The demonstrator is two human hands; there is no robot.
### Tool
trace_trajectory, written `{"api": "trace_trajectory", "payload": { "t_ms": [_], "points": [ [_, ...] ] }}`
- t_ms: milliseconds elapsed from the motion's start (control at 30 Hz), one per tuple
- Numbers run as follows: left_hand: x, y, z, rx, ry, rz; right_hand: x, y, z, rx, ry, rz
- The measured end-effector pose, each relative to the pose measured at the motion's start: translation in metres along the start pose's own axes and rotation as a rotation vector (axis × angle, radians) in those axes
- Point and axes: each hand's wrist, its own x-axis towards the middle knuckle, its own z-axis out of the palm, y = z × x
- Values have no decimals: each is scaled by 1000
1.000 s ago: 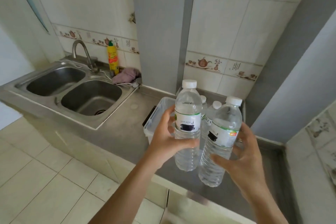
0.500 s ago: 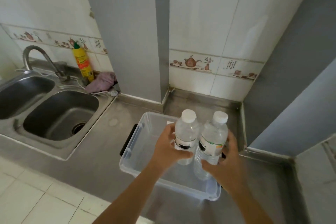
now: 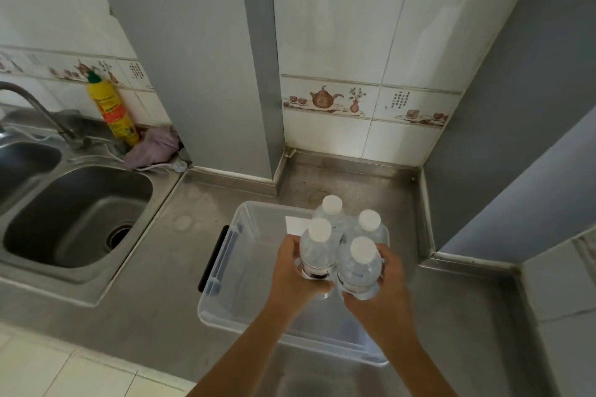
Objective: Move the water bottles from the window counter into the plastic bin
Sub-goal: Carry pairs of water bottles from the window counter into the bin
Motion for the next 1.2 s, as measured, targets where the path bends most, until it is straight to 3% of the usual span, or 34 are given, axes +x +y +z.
{"api": "trace_trajectory", "payload": {
  "t_ms": [300,733,933,1033,1200],
  "points": [
    [2,0,5,96,-46,28,0,-9,-1,-89,-33,89],
    [-7,-1,-1,156,-148,51,-23,-13,-22,-412,-101,90],
    [-27,12,-20,198,-256,52,-46,-34,-44,-523,27,-49],
    [-53,32,-34,344,-204,234,-62,-51,-49,-570,101,-103],
    [-89,54,-61,728,51,633,-99,-87,-52,-660,225,-174]
  ]
}}
